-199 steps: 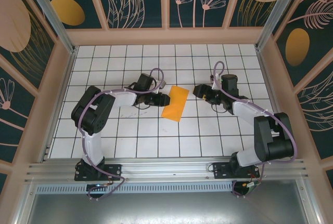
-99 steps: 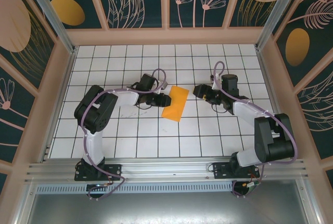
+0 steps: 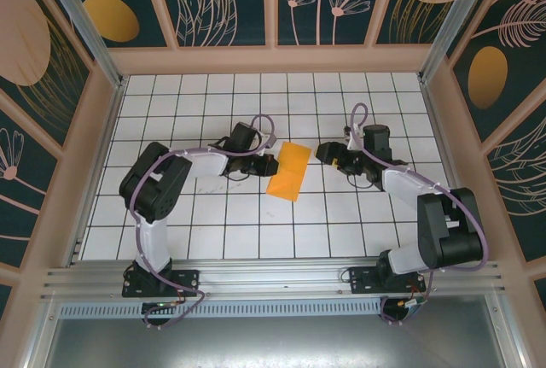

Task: Fold a paper plane with a square sheet of paper (fold left side to right side)
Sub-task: Turn over the paper at the center of the table.

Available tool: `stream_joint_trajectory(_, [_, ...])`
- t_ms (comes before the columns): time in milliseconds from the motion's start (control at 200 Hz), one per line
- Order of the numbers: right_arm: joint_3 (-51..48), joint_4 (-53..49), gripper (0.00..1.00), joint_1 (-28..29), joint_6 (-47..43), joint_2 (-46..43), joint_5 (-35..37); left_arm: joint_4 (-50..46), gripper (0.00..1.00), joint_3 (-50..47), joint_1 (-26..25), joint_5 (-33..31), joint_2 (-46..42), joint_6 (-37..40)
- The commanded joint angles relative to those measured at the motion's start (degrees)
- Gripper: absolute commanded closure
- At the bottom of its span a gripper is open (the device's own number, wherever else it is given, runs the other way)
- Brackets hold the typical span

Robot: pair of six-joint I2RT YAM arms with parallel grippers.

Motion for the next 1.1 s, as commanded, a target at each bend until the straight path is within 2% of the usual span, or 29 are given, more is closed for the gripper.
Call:
stream_joint_trajectory(0, [-1.66, 4.23, 0.28, 1.17, 2.18, 1.32, -3.81, 5.66, 1.00, -2.00, -0.10, -0.75, -4.99, -1.32])
stream_joint_trajectory(300, [-1.17, 13.91, 0.29, 6.69, 8.99, 9.40, -5.59, 6.30, 1.00, -3.85, -0.11, -1.55, -7.79, -1.74])
stream_joint_trajectory(435, [1.26, 16.24, 0.34, 8.98, 10.92, 13.39, -5.93, 6.63, 1.00, -4.47, -0.06, -1.71, -7.89, -2.06])
stream_joint_trajectory(706, [3.69, 21.21, 0.53, 10.59, 14.75, 19.76, -7.11, 7.00, 0.98, -4.49, -0.06, -1.98, -8.12, -2.37])
stream_joint_trajectory(761, [4.02, 22.01, 0.60, 10.93, 14.86, 20.37, -7.27, 6.90, 0.97, -4.46, -0.10, -2.18, -8.17, -2.37])
stream_joint_trajectory(791, [4.10, 22.41, 0.67, 10.96, 14.93, 20.59, -7.36, 6.82, 0.95, -4.46, -0.02, -2.17, -8.18, -2.45])
stream_joint_trajectory(946, [4.56, 21.71, 0.99, 10.17, 12.42, 19.45, -7.18, 7.07, 0.74, -5.19, 1.68, -2.74, -10.84, -4.37])
stream_joint_trajectory(1096, [4.99, 21.20, 1.00, 6.83, 7.71, 14.91, -9.60, 9.59, 0.34, -8.68, 5.53, -3.20, -19.52, -8.23])
